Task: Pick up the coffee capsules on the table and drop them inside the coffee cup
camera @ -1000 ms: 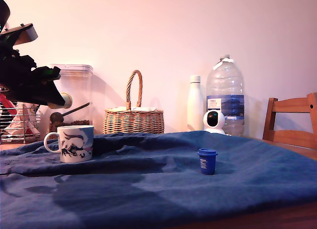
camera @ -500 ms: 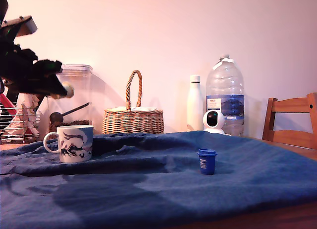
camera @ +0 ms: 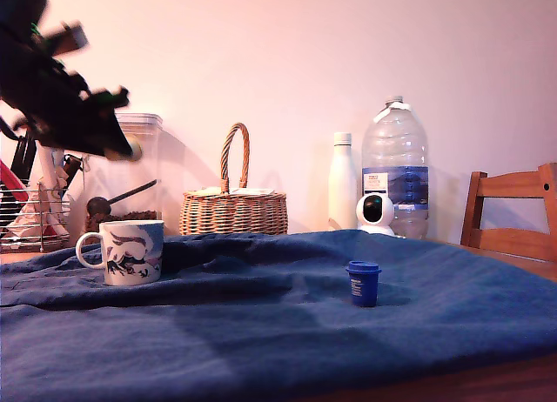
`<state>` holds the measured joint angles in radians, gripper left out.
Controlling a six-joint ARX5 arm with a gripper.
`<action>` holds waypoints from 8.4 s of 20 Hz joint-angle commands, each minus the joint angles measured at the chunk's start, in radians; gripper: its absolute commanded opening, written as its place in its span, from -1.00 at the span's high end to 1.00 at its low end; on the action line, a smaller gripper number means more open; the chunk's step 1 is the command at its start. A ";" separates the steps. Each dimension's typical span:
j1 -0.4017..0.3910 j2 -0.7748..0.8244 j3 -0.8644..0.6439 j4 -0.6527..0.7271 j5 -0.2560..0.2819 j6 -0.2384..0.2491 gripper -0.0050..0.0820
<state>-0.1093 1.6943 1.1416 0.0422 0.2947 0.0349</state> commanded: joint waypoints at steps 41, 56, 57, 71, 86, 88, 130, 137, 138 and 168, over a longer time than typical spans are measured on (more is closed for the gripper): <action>-0.005 0.103 0.237 -0.394 0.059 0.026 0.68; -0.098 -0.210 0.074 -0.252 0.053 0.051 0.93; -0.107 -0.232 0.032 -0.221 0.058 0.051 0.93; -0.275 -0.466 -0.425 0.141 0.116 -0.006 0.93; -0.521 -0.485 -0.765 0.572 0.075 -0.106 0.93; -0.535 -0.485 -0.807 0.618 0.074 -0.108 0.93; -0.549 -0.033 -0.798 1.042 0.042 -0.027 -0.77; -0.575 0.107 -0.709 1.067 0.052 -0.027 -0.77; -0.585 0.128 -0.694 1.067 0.052 -0.027 -0.77; -0.621 0.446 -0.230 0.861 0.098 -0.063 -0.75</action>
<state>-0.7265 2.1101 0.9096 0.9043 0.3908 -0.0238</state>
